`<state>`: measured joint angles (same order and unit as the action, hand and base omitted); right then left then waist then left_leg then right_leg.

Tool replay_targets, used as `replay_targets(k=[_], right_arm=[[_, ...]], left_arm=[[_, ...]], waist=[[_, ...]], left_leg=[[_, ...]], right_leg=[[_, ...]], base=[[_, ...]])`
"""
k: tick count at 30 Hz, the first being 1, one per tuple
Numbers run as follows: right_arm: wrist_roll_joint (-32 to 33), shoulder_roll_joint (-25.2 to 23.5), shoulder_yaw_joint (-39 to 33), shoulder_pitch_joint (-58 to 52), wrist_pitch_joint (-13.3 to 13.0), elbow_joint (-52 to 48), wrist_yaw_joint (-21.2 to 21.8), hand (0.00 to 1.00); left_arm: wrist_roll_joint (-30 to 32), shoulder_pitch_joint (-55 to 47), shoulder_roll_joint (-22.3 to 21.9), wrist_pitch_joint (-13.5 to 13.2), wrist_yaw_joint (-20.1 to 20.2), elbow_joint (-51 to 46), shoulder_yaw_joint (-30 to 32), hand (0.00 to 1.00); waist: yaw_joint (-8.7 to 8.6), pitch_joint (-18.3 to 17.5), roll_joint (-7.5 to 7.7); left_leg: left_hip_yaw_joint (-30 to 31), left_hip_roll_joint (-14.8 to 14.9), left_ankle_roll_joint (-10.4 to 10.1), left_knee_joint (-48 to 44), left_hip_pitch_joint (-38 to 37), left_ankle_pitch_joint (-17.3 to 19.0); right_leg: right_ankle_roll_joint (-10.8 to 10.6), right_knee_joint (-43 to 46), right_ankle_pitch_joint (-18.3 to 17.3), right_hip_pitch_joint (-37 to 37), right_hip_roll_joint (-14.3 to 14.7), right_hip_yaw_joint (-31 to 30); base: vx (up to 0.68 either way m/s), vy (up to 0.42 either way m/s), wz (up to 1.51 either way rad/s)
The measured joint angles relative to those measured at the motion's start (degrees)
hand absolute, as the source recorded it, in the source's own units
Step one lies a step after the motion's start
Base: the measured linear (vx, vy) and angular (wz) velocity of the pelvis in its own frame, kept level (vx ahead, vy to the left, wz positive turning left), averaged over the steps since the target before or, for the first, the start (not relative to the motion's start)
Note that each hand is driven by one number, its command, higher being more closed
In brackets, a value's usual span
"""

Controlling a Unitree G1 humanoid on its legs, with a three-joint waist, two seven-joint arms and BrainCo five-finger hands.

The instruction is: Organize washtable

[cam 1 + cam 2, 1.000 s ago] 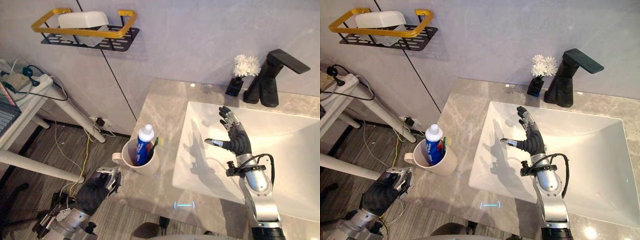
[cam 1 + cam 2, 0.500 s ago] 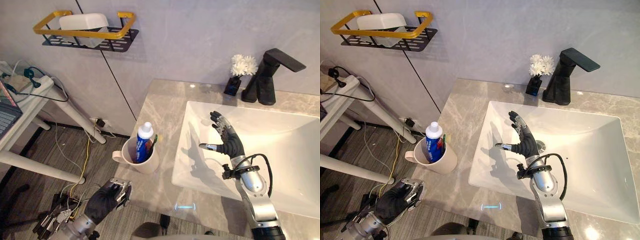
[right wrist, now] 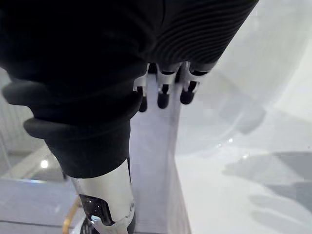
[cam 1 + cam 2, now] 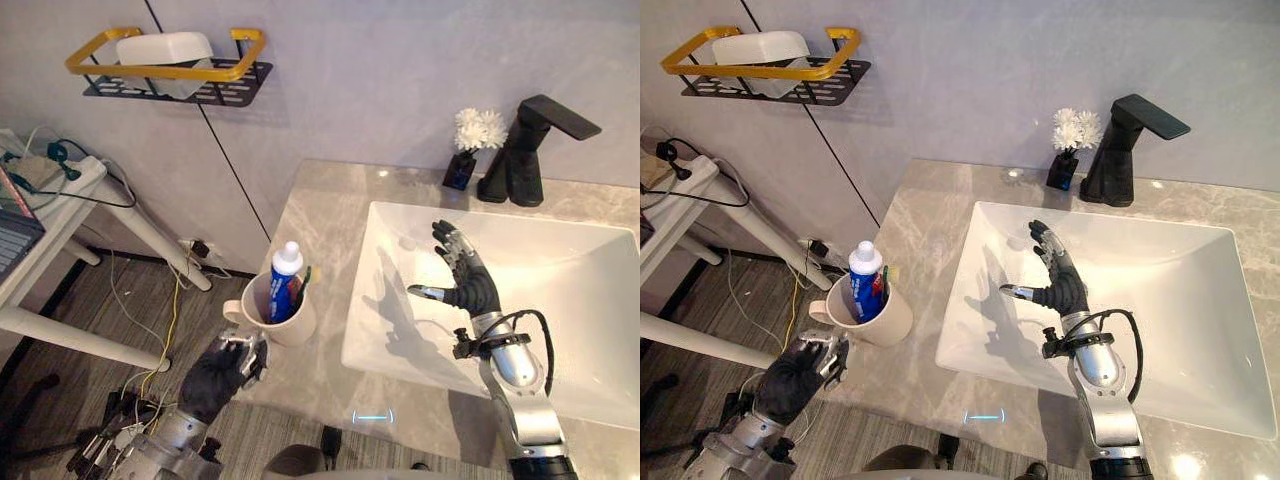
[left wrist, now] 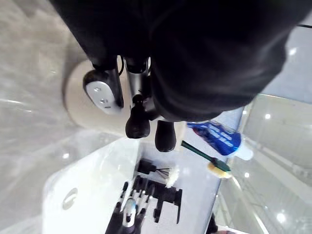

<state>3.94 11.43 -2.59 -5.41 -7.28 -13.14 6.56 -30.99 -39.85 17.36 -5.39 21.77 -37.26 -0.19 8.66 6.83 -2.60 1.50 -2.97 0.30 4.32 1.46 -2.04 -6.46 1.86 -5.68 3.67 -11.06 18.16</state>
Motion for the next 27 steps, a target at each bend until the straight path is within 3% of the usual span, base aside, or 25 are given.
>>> replay_targets(k=[3,11,27], right_arm=[[0.0,-0.7,-1.4,-1.3,0.4,-1.8,0.4,0.00],[0.0,-2.5,-2.1,-1.4,1.5,-2.0,2.2,0.00],[-0.1,-3.8,-2.4,-1.7,1.7,-2.0,2.5,0.00]], left_arm=[[2.1,2.0,-4.0,-0.3,-1.9,-0.7,0.8,1.00],[4.8,3.7,-8.3,-0.3,-3.3,-1.2,1.8,1.00],[6.9,3.7,-9.3,-0.3,-2.7,-0.4,2.8,1.00]], waist=[[-0.02,0.0,0.00],[-0.11,-0.1,0.15],[-0.05,-0.6,0.95]], left_leg=[[0.0,0.0,0.0,0.0,0.0,0.0],[-0.2,0.1,0.0,0.3,-0.1,0.0],[-0.7,0.2,0.1,0.7,-0.5,0.1]], right_leg=[[0.0,0.0,0.0,0.0,0.0,-0.5],[0.0,0.0,0.0,-0.1,0.1,-1.0],[-0.2,0.0,0.7,-0.1,0.1,-1.6]], base=[[0.00,0.000,0.00],[0.00,0.000,0.00],[0.00,-0.002,-0.01]])
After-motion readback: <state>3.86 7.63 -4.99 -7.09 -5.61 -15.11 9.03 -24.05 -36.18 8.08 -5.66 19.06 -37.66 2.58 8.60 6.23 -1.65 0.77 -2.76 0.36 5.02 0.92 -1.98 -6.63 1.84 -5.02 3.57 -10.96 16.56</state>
